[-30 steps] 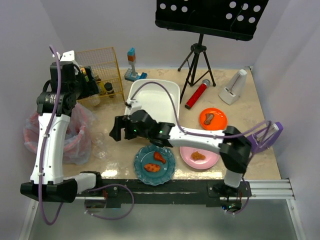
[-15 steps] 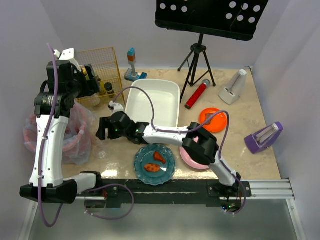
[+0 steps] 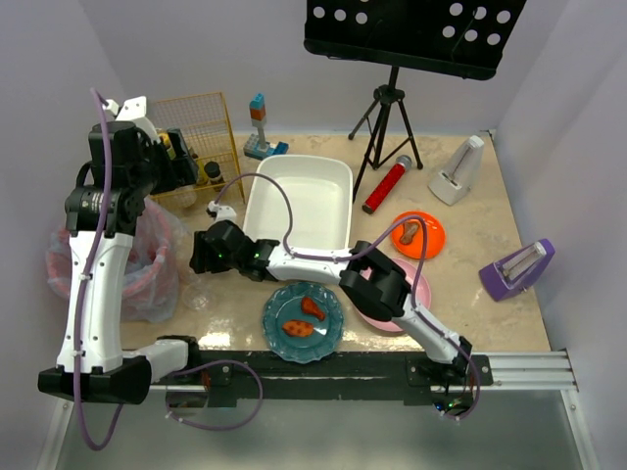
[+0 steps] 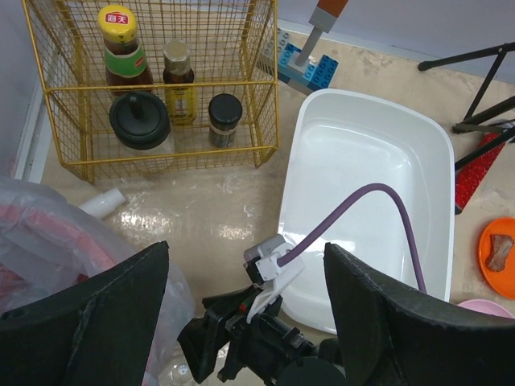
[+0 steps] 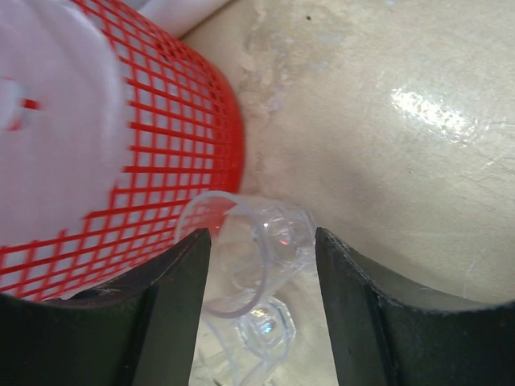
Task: Clear the kitchen counter
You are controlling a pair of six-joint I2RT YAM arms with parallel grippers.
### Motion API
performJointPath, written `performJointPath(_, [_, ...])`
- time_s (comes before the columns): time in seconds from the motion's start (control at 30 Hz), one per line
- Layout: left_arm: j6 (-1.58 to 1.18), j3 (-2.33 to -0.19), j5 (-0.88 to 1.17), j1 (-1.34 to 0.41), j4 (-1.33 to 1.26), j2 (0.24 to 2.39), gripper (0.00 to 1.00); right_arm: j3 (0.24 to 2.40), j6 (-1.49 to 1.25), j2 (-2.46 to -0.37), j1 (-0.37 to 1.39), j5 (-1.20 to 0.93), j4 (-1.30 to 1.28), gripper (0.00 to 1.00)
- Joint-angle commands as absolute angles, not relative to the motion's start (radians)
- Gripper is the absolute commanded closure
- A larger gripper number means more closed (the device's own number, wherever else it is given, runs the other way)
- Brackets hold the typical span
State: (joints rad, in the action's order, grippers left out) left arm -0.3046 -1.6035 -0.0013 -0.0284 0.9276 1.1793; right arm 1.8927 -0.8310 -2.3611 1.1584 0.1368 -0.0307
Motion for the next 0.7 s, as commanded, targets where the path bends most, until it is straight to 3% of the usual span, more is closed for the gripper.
performJointPath(0.0, [-0.288, -1.594, 0.026, -0.023, 0.884, 1.163, 0.18, 1.951, -0.827, -2.368, 1.164, 0.166, -0.057, 0.43])
performJointPath(0.2, [-0.282, -1.591, 0.021, -0.025, 0.879, 1.163, 0.18, 1.987, -0.819, -2.395, 1.164, 0.166, -0.077, 0.52])
performJointPath(0.53, [-0.272, -1.603, 0.003, -0.023, 0.881, 1.167, 0.18, 1.905, -0.807, -2.284, 1.164, 0.239, -0.023, 0.93])
performJointPath(0.6, [-0.273, -1.601, 0.003, -0.023, 0.879, 1.166, 0.18, 1.910, -0.795, -2.264, 1.164, 0.267, -0.034, 1.00])
performJointPath(0.67, [-0.273, -1.601, 0.005, -0.025, 0.877, 1.169, 0.18, 1.917, -0.788, -2.246, 1.164, 0.296, -0.051, 1.00])
